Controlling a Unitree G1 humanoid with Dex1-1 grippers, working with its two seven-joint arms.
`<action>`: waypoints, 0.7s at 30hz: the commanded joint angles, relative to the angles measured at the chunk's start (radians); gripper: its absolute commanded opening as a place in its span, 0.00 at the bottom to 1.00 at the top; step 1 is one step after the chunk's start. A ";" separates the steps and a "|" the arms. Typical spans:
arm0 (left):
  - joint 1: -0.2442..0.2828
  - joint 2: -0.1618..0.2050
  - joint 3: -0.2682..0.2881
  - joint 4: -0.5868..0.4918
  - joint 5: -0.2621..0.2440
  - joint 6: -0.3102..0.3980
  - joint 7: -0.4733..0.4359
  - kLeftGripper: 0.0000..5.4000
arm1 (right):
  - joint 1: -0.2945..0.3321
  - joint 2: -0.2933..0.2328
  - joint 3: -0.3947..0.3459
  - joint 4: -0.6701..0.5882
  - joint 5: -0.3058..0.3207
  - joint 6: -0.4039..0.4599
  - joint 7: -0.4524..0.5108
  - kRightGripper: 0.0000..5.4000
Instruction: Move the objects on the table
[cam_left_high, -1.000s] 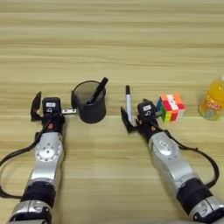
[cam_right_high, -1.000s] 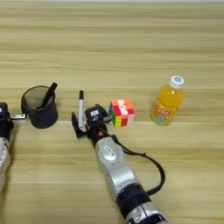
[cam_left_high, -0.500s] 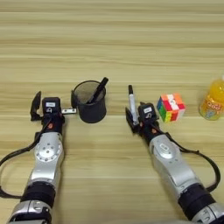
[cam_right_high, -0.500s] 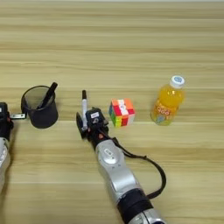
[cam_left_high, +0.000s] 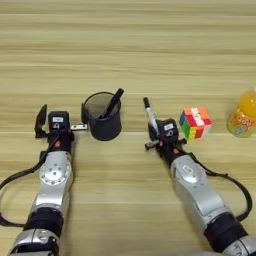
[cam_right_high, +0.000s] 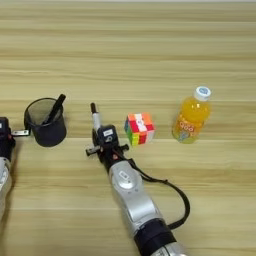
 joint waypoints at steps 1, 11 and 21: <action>-0.007 -0.003 -0.003 0.007 0.007 0.015 0.005 1.00 | 0.092 0.083 0.019 0.036 -0.002 0.083 -0.006 0.14; -0.008 -0.003 -0.004 0.008 0.008 0.014 0.005 1.00 | 0.094 0.073 0.014 0.017 -0.009 0.087 -0.008 0.13; -0.004 -0.003 -0.004 0.003 0.009 0.014 0.005 1.00 | 0.114 0.053 0.008 -0.057 -0.011 0.104 -0.005 0.13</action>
